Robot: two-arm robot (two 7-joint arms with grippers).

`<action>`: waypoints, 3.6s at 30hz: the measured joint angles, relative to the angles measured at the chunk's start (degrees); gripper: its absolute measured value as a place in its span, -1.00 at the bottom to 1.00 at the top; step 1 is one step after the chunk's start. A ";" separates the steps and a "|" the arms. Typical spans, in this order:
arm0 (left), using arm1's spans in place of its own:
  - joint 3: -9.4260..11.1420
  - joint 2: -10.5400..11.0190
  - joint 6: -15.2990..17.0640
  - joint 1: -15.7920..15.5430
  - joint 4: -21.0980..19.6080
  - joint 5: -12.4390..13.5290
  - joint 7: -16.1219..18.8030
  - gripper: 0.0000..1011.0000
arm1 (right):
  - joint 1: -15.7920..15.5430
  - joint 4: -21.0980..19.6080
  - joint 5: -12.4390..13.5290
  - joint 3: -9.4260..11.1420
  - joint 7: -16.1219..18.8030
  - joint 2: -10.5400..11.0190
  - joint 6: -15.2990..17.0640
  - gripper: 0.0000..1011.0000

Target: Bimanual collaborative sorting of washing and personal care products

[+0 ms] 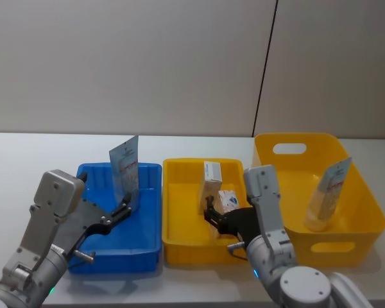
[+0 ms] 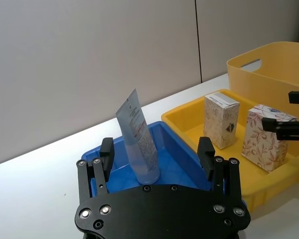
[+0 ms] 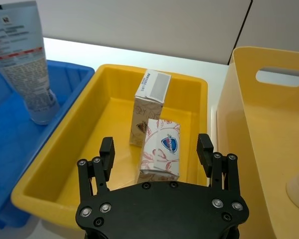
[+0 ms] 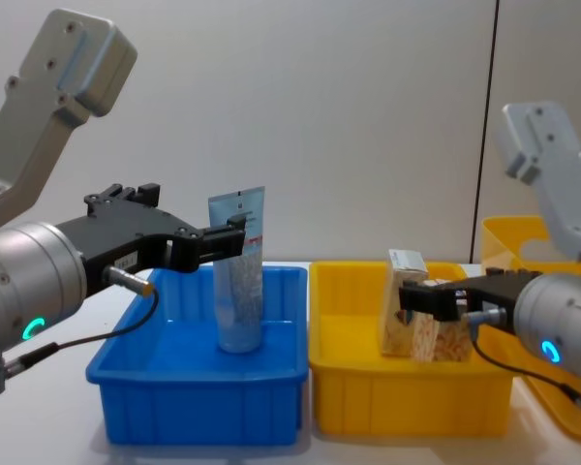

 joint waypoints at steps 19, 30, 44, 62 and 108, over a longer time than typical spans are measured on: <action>0.00 0.00 0.00 0.00 0.00 0.00 0.00 0.98 | 4.58 8.92 -1.86 0.02 -0.98 -2.66 -0.52 0.98; 0.00 0.00 0.00 0.00 0.00 0.00 0.00 0.98 | 5.52 10.79 -2.25 0.02 -0.80 -3.14 -0.73 0.49; 0.00 0.00 0.00 0.00 0.00 0.00 0.00 0.98 | 6.00 11.67 -2.46 0.03 -0.65 -3.39 -0.84 -0.29; 0.00 0.00 0.00 0.00 0.00 0.00 0.00 0.98 | 5.41 8.54 -1.30 1.46 0.52 -3.85 -3.15 -0.35; 0.00 0.00 0.00 0.00 0.00 0.00 0.00 0.98 | -0.29 -16.00 3.96 14.67 5.26 3.03 5.02 -0.37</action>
